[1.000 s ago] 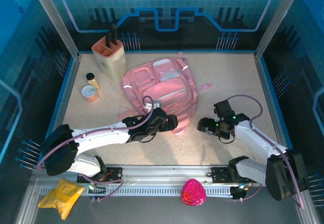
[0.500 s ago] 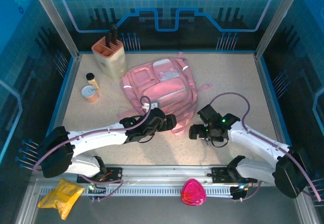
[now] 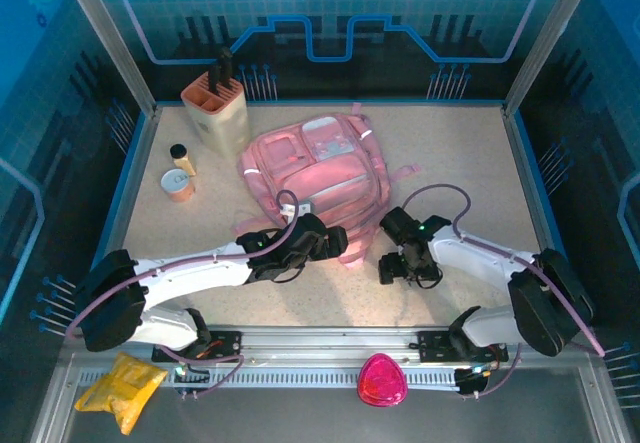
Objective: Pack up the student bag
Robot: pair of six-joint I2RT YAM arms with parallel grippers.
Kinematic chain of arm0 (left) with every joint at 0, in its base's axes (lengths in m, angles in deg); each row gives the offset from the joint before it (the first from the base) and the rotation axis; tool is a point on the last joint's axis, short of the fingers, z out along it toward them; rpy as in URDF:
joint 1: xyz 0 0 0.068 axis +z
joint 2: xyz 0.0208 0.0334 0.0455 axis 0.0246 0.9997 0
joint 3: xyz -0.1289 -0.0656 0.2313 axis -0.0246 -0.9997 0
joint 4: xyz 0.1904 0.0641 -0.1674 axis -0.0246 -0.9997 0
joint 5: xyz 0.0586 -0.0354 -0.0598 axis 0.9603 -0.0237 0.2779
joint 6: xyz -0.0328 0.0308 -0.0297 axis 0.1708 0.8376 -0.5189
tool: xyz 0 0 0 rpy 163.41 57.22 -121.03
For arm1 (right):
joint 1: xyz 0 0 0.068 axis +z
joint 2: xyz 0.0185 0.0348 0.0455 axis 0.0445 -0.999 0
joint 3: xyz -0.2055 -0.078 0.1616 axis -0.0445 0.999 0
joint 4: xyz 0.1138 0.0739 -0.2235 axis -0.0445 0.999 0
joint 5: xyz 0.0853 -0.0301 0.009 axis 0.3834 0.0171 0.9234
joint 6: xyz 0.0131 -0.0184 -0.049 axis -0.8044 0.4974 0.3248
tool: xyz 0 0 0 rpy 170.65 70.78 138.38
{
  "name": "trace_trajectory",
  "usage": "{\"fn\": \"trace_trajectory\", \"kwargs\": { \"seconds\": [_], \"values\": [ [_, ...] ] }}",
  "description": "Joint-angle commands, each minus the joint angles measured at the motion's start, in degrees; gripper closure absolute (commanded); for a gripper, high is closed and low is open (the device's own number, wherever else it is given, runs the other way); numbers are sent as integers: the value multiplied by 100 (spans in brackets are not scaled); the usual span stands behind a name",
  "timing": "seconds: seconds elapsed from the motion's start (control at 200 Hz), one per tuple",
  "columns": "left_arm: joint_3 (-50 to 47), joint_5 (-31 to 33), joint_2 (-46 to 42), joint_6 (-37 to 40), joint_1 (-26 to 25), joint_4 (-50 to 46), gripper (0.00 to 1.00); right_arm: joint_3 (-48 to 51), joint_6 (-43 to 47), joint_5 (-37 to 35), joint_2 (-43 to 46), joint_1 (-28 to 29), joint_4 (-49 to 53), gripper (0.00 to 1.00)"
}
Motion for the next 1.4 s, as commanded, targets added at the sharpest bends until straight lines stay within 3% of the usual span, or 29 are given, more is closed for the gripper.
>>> {"fn": "trace_trajectory", "kwargs": {
  "seconds": [0.0,0.155,0.395,0.825,0.971,1.191,1.396],
  "values": [
    [-5,132,33,-106,-43,-141,1,35,-142,-55,-39,239,26,21],
    [-19,123,57,-133,-44,-119,1,144,-190,-230,-24,308,-51,34],
    [43,67,140,-122,-44,-156,1,227,-403,-317,-186,316,-148,32],
    [315,211,173,-27,-39,-584,1,234,-141,-153,-107,179,-302,52],
    [469,395,27,194,5,-914,1,252,-101,-178,221,48,-140,55],
    [847,681,-168,1866,365,-1241,1,40,114,-141,1144,-361,260,57],
    [1602,1004,629,3719,535,-1479,1,-401,453,338,1604,-570,288,58]
  ]
}}
